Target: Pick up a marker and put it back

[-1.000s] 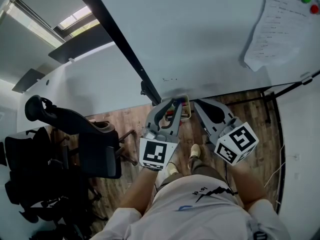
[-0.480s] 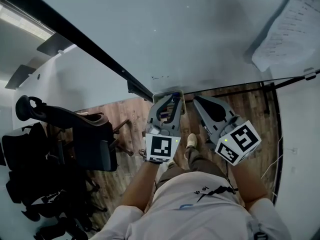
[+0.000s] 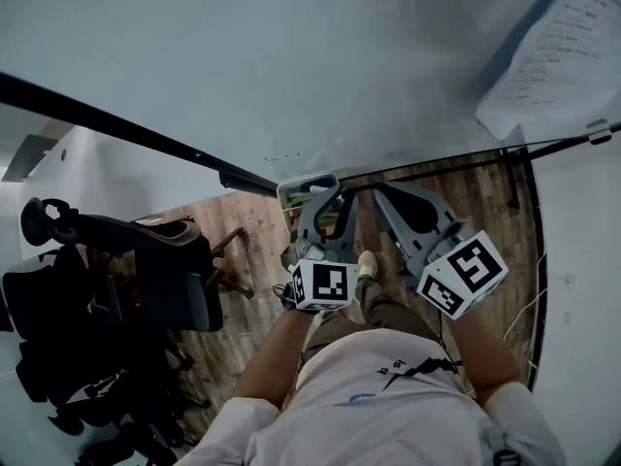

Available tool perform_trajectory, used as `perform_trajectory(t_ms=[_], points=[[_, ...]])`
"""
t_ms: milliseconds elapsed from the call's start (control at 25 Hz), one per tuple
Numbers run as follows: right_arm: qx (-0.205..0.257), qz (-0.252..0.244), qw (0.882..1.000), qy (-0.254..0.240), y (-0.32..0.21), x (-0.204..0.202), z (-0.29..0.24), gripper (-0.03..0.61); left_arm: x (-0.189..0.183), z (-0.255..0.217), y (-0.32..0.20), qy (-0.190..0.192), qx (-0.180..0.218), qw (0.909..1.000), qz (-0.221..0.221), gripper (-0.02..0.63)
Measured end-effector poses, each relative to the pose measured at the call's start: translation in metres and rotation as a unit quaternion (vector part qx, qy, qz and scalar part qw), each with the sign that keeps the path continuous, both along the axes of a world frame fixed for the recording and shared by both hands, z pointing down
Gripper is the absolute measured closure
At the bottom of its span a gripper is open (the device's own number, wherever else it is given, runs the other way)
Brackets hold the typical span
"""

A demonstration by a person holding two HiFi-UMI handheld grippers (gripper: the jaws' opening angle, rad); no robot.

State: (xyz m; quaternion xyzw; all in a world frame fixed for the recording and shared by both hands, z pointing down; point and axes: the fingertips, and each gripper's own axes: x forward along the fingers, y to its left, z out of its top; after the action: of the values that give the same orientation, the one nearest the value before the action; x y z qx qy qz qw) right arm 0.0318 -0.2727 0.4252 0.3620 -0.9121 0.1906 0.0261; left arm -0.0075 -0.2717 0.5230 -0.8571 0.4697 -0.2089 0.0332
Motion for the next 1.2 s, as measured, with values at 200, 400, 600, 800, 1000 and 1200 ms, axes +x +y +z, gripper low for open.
perform_trajectory(t_ms=[200, 400, 600, 800, 1000, 1200], points=[[-0.002, 0.003, 1.0, -0.002, -0.002, 0.007, 0.002, 0.565, 0.011, 0.015, 0.006, -0.028, -0.002, 0.9995, 0.011, 0.537], [-0.003, -0.001, 1.0, -0.006, 0.0, 0.007, 0.001, 0.565, 0.012, 0.016, 0.009, 0.0, -0.017, 0.9998, 0.013, 0.526], [-0.001, -0.008, 1.0, -0.013, 0.007, 0.003, -0.002, 0.565, 0.007, 0.006, 0.011, 0.031, -0.02, 0.9992, 0.015, 0.5], [0.004, -0.001, 1.0, -0.014, 0.014, 0.003, -0.009, 0.565, 0.006, -0.014, 0.016, 0.042, -0.01, 0.9989, 0.017, 0.5], [0.014, 0.003, 1.0, -0.013, 0.023, -0.001, -0.018, 0.564, 0.003, -0.039, 0.025, 0.071, -0.003, 0.9972, 0.023, 0.501], [0.022, 0.006, 1.0, -0.01, 0.037, -0.01, -0.025, 0.565, -0.005, -0.074, 0.043, 0.116, 0.004, 0.9929, 0.03, 0.502]])
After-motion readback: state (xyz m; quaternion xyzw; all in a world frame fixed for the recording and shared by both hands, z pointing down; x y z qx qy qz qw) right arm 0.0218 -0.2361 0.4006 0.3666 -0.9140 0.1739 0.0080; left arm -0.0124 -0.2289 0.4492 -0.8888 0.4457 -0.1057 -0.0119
